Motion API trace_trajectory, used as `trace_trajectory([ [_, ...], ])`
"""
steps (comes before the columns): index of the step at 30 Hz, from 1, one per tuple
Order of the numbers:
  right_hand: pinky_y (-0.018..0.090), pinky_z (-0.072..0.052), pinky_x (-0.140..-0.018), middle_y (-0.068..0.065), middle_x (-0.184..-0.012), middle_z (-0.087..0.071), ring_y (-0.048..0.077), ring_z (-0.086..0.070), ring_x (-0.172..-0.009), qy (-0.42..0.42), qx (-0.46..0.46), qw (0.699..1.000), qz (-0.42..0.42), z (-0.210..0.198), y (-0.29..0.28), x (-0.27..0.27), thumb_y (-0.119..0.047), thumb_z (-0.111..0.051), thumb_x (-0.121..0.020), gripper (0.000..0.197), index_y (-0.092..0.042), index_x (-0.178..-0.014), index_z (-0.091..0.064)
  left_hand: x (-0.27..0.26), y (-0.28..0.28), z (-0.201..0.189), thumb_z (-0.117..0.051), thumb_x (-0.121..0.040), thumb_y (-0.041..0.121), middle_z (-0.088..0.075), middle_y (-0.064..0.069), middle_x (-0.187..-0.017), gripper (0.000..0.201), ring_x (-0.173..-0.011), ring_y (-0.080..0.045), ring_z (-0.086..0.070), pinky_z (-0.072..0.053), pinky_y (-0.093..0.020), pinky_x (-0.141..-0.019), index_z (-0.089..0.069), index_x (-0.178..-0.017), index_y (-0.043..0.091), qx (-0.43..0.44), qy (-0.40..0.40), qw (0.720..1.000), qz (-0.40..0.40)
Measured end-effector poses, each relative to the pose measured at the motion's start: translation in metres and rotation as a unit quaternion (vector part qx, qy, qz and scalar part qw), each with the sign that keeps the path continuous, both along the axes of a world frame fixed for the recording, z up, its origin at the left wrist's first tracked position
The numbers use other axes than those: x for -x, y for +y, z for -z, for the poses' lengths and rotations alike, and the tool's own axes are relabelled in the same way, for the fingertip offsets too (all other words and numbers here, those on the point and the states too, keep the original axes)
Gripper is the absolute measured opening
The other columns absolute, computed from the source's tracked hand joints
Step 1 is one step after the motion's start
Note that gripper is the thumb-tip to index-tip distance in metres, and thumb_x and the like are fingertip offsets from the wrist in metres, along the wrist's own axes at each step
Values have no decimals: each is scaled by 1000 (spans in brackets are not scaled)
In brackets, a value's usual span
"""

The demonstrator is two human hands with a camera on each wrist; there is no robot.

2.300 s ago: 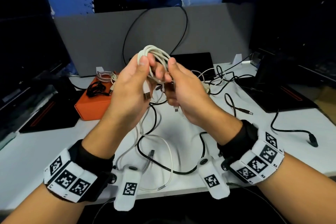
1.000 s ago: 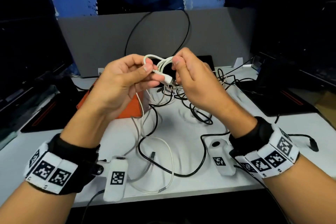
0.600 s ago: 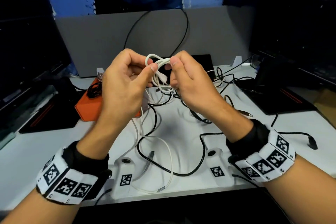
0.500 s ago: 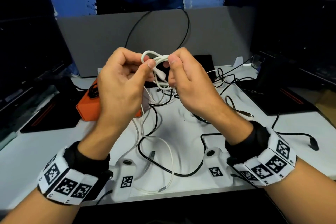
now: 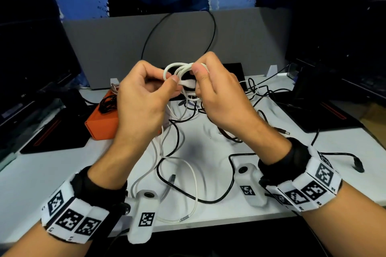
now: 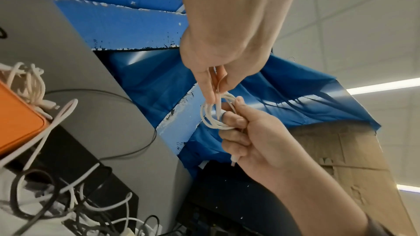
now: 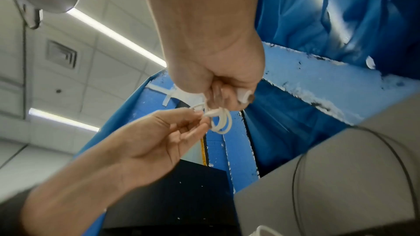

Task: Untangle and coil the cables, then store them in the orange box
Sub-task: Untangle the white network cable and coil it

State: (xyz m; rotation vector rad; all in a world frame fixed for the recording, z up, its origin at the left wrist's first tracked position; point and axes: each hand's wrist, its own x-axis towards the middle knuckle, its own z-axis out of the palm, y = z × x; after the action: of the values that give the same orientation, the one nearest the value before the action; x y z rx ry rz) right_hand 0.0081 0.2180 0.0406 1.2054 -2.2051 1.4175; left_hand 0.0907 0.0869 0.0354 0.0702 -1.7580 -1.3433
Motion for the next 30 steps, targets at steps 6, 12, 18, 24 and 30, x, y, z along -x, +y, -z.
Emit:
trace_trajectory([
  [6, 21, -25, -41, -11, -56, -41, 4, -28, -41, -261, 108, 950, -134, 1, -7, 4, -34, -34, -113, 29, -15, -97, -50, 6, -10, 10, -74, -88, 21, -52, 3, -91, 22, -73, -9, -52, -41, -17, -66, -53, -93, 15, 260, -45, 955, -138],
  [12, 22, -20, -45, -7, -58, -38, 8, -23, -46, -277, 62, 935, -211, 0, -4, -3, -35, -36, -113, 29, -16, -94, -48, 10, -17, 10, -52, -91, -5, -65, 3, -117, 49, -100, -6, -64, -53, -25, -85, -51, -136, 16, 188, -95, 975, 75],
  [18, 20, -20, -43, -9, -57, -40, 7, -22, -44, -272, 28, 945, -180, -5, 3, 15, -33, -42, -112, 30, -15, -90, -53, 10, -22, 9, -48, -101, 45, -56, 7, -73, 28, -57, -13, -43, -33, -32, -52, -60, -97, 21, 159, -192, 958, 141],
  [24, 21, -19, -45, -8, -59, -39, 7, -22, -46, -281, 51, 943, -173, 3, -5, 14, -35, -44, -111, 33, -17, -89, -60, 6, -27, 3, -30, -109, 50, -57, -2, -63, 44, -52, -12, -54, -42, -32, -55, -54, -87, 20, 250, -217, 941, 69],
  [30, 24, -19, -45, -4, -64, -41, 10, -22, -50, -323, 36, 922, -211, -2, 0, 10, -36, -39, -112, 31, -15, -99, -58, 4, -22, 6, -31, -109, 42, -60, -6, -75, 39, -71, -21, -59, -43, -40, -68, -51, -95, 11, 339, -183, 923, -11],
])
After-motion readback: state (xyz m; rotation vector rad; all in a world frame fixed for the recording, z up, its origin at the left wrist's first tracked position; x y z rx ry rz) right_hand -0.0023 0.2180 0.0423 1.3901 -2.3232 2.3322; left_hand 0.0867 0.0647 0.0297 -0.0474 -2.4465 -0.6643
